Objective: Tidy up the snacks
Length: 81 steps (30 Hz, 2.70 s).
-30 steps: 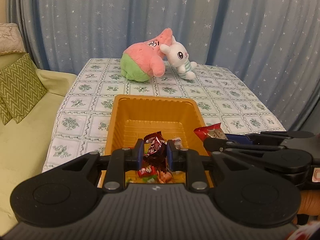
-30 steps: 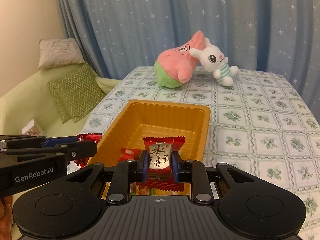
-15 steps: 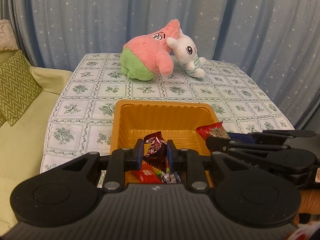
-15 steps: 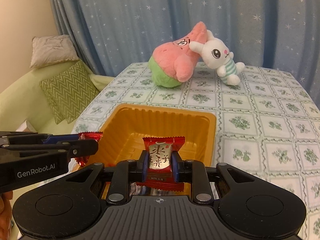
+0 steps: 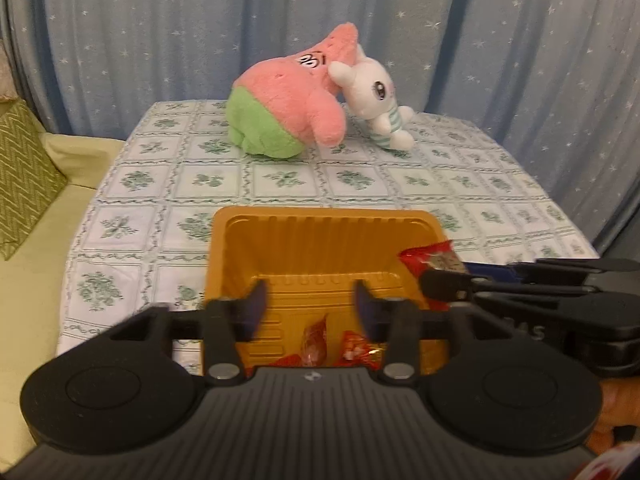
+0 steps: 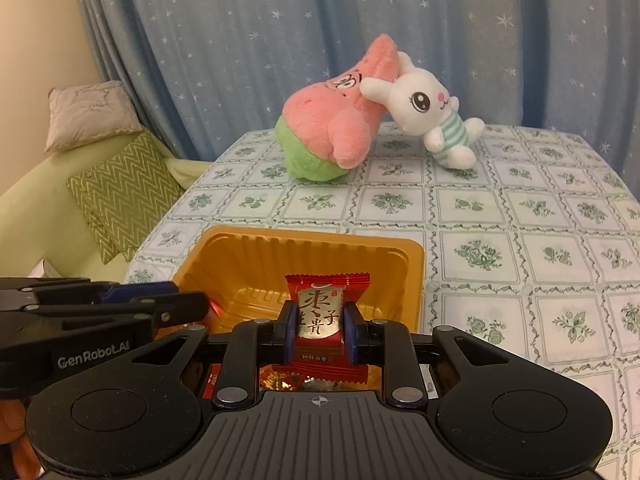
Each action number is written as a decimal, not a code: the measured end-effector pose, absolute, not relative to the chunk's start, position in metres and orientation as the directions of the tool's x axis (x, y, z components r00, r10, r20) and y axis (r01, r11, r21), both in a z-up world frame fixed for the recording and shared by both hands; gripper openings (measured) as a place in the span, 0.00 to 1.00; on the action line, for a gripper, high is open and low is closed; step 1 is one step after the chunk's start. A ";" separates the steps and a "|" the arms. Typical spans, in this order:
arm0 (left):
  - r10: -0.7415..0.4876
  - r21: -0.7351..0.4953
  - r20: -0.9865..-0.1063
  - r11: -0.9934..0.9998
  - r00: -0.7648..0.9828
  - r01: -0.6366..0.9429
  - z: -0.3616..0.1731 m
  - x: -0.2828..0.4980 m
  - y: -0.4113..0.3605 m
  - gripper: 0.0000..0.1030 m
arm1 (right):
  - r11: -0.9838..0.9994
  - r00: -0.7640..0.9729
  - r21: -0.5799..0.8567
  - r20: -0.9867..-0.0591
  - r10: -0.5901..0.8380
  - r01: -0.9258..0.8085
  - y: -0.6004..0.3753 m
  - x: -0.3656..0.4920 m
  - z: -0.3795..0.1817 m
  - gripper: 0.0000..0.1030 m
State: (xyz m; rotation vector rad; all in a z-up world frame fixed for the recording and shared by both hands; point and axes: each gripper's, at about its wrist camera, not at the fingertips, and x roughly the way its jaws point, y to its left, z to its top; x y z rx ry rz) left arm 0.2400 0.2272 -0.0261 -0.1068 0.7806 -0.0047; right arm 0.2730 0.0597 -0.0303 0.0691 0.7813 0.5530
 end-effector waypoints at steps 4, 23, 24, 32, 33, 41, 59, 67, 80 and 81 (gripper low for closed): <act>-0.037 -0.095 -0.704 0.995 0.709 -0.042 -0.029 0.231 0.231 0.47 | 0.855 0.574 0.266 -0.648 0.500 -0.445 0.057 0.273 -0.033 0.24; 0.067 -0.035 -0.682 0.992 0.728 -0.124 -0.013 0.185 0.240 0.70 | 0.817 0.577 0.346 -0.583 0.572 -0.461 0.057 0.278 -0.008 0.53; 0.071 -0.037 -0.678 0.991 0.731 -0.130 -0.011 0.182 0.241 0.72 | 0.820 0.580 0.345 -0.584 0.568 -0.456 0.053 0.276 -0.007 0.53; 0.072 -0.053 -0.661 0.988 0.747 -0.142 0.005 0.149 0.230 0.92 | 0.857 0.591 0.342 -0.623 0.513 -0.385 0.017 0.244 -0.003 0.54; 0.073 -0.054 -0.659 0.988 0.749 -0.143 0.007 0.145 0.228 0.93 | 0.861 0.591 0.338 -0.627 0.508 -0.381 0.013 0.237 -0.002 0.54; 0.060 -0.083 -0.656 0.985 0.753 -0.152 0.026 0.101 0.207 1.00 | 0.882 0.607 0.291 -0.643 0.467 -0.370 -0.010 0.184 0.013 0.61; 0.086 -0.062 -0.652 0.984 0.754 -0.166 0.052 0.020 0.152 1.00 | 0.908 0.638 0.235 -0.650 0.412 -0.347 -0.060 0.103 0.038 0.91; 0.082 -0.074 -0.671 0.982 0.737 -0.176 0.055 -0.003 0.140 1.00 | 0.922 0.642 0.208 -0.667 0.377 -0.326 -0.079 0.071 0.037 0.91; 0.117 -0.041 -0.678 0.980 0.726 -0.196 0.060 -0.031 0.124 1.00 | 0.919 0.647 0.173 -0.665 0.374 -0.354 -0.077 0.029 0.047 0.91; 0.119 -0.040 -0.678 0.979 0.725 -0.198 0.060 -0.032 0.124 1.00 | 0.918 0.646 0.171 -0.664 0.375 -0.357 -0.076 0.027 0.047 0.91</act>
